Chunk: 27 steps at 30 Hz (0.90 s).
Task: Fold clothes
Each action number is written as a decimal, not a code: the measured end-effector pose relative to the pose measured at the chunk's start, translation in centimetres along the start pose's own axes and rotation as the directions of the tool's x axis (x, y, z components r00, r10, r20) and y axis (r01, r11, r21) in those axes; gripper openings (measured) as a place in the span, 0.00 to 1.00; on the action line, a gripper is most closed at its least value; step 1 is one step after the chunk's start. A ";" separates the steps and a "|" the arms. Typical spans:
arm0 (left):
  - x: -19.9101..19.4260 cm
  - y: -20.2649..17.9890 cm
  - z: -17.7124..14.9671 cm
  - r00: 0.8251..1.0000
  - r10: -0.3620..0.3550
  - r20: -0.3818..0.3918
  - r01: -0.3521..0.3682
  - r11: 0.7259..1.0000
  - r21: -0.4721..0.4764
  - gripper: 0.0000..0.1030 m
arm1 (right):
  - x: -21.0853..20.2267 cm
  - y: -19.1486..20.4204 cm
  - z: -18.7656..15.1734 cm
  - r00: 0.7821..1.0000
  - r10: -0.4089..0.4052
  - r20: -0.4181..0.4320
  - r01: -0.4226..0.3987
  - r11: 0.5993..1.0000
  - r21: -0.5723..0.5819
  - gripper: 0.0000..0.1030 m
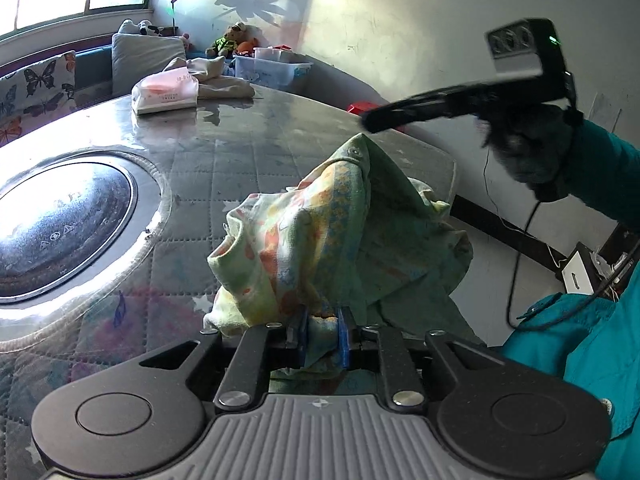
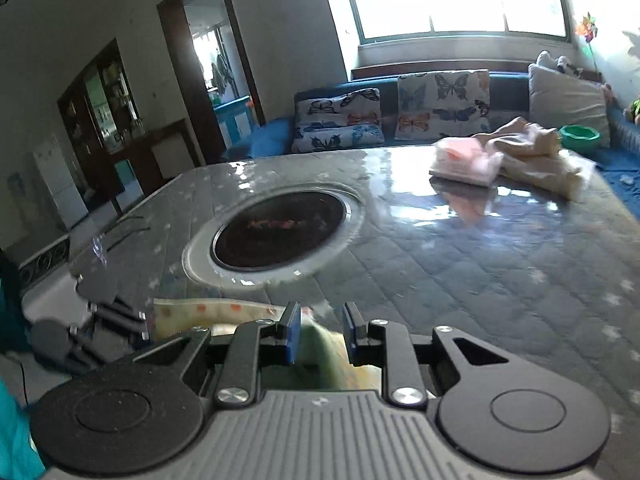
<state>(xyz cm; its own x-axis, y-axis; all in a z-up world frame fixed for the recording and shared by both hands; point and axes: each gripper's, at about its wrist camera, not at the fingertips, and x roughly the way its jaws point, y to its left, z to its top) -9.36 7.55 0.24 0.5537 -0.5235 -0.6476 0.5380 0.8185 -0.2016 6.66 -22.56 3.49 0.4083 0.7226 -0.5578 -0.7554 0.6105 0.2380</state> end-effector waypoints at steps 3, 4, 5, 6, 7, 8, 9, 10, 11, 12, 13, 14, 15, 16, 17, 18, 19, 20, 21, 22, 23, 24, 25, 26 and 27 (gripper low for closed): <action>0.0 0.0 0.0 1.000 0.007 0.004 -0.007 1.000 -0.002 0.18 | 2.1 1.2 -0.3 0.999 0.023 -0.035 -0.025 0.998 -0.052 0.21; -0.2 0.0 -0.1 1.000 0.010 0.007 -0.010 1.000 -0.004 0.18 | 2.6 1.8 -0.5 0.998 0.028 -0.055 -0.033 0.996 -0.079 0.21; -0.4 0.0 -0.1 1.000 0.012 0.013 -0.012 1.000 -0.009 0.18 | 2.8 2.2 -0.9 0.997 0.030 -0.071 -0.037 0.995 -0.097 0.20; -0.6 0.1 -0.1 1.000 0.009 0.022 -0.009 1.000 -0.021 0.18 | 3.0 2.5 -1.3 0.996 0.031 -0.087 -0.041 0.993 -0.114 0.19; -0.9 0.2 -0.2 0.999 0.007 0.031 -0.006 0.999 -0.033 0.19 | 3.2 2.8 -1.9 0.994 0.033 -0.108 -0.046 0.992 -0.119 0.19; -1.2 0.3 -0.2 0.999 0.004 0.040 -0.002 0.999 -0.045 0.19 | 3.4 2.9 -2.6 0.992 0.028 -0.124 -0.044 0.992 -0.122 0.19; -1.4 0.4 -0.2 0.999 0.002 0.047 0.000 0.998 -0.055 0.21 | 3.5 3.0 -3.3 0.990 0.023 -0.140 -0.041 0.991 -0.125 0.19; -1.9 0.4 -0.1 0.998 0.007 0.057 -0.003 0.998 -0.063 0.23 | 3.6 3.0 -3.9 0.988 0.018 -0.156 -0.038 0.991 -0.128 0.19; -2.4 0.5 0.0 0.998 0.012 0.068 -0.008 0.998 -0.069 0.24 | 3.7 2.9 -4.5 0.985 0.024 -0.169 -0.044 0.993 -0.112 0.19; -2.8 0.5 0.1 0.997 0.018 0.079 -0.012 0.997 -0.076 0.29 | 3.7 2.8 -4.9 0.986 0.028 -0.167 -0.046 0.993 -0.105 0.19; -3.5 0.6 0.2 0.995 0.032 0.098 -0.023 0.996 -0.088 0.36 | 3.7 2.7 -5.3 0.986 0.032 -0.162 -0.049 0.994 -0.099 0.19; -4.2 0.8 0.4 0.991 0.053 0.120 -0.041 0.994 -0.104 0.40 | 3.7 2.6 -5.4 0.986 0.035 -0.160 -0.049 0.995 -0.085 0.19; -4.9 1.0 0.5 0.987 0.078 0.140 -0.060 0.990 -0.124 0.45 | 3.7 2.4 -5.5 0.987 0.038 -0.158 -0.050 0.996 -0.071 0.19; -5.6 1.2 0.7 0.982 0.103 0.160 -0.080 0.986 -0.145 0.48 | 3.7 2.3 -5.5 0.987 0.039 -0.157 -0.050 0.997 -0.066 0.19; -6.1 1.4 0.9 0.977 0.123 0.171 -0.095 0.982 -0.165 0.49 | 3.7 2.4 -5.6 0.987 0.038 -0.154 -0.050 0.996 -0.072 0.19; -6.3 1.7 1.1 0.973 0.148 0.177 -0.114 0.975 -0.190 0.53 | 3.7 2.4 -5.5 0.988 0.036 -0.152 -0.049 0.996 -0.079 0.19; -6.3 2.0 1.1 0.971 0.169 0.171 -0.129 0.966 -0.224 0.58 | 3.8 2.4 -5.5 0.988 0.036 -0.152 -0.048 0.996 -0.080 0.19; -6.3 2.4 1.1 0.968 0.190 0.163 -0.143 0.955 -0.259 0.60 | 3.7 2.3 -5.5 0.988 0.036 -0.150 -0.048 0.996 -0.079 0.19; -6.0 2.9 1.0 0.968 0.203 0.148 -0.153 0.943 -0.296 0.63 | 3.7 2.3 -5.5 0.988 0.036 -0.148 -0.048 0.996 -0.081 0.19; -5.6 3.4 0.8 0.970 0.207 0.126 -0.154 0.927 -0.341 0.65 | 3.8 2.4 -5.5 0.989 0.036 -0.145 -0.048 0.995 -0.083 0.19; -5.2 4.0 0.7 0.973 0.209 0.102 -0.155 0.910 -0.386 0.65 | 3.8 2.4 -5.5 0.989 0.036 -0.144 -0.048 0.995 -0.083 0.19; -4.9 4.5 0.4 0.977 0.198 0.085 -0.143 0.892 -0.428 0.66 | 3.8 2.4 -5.5 0.989 0.036 -0.142 -0.048 0.995 -0.083 0.19; -4.5 5.0 0.3 0.980 0.183 0.081 -0.125 0.878 -0.463 0.66 | 3.8 2.5 -5.4 0.989 0.036 -0.140 -0.048 0.995 -0.082 0.19; -4.2 5.4 0.2 0.983 0.168 0.079 -0.107 0.862 -0.496 0.66 | 3.9 2.4 -5.5 0.990 0.036 -0.139 -0.048 0.996 -0.081 0.19; -3.8 5.8 0.1 0.985 0.152 0.078 -0.089 0.844 -0.529 0.63 | 3.9 2.4 -5.5 0.990 0.036 -0.137 -0.048 0.996 -0.080 0.19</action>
<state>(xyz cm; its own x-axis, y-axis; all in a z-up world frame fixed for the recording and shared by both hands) -8.29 14.29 1.61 0.6768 -0.4096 -0.6116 0.0689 0.8625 -0.5013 3.58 -20.06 -2.45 0.3063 0.6932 -0.6525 -0.8124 0.5476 0.2003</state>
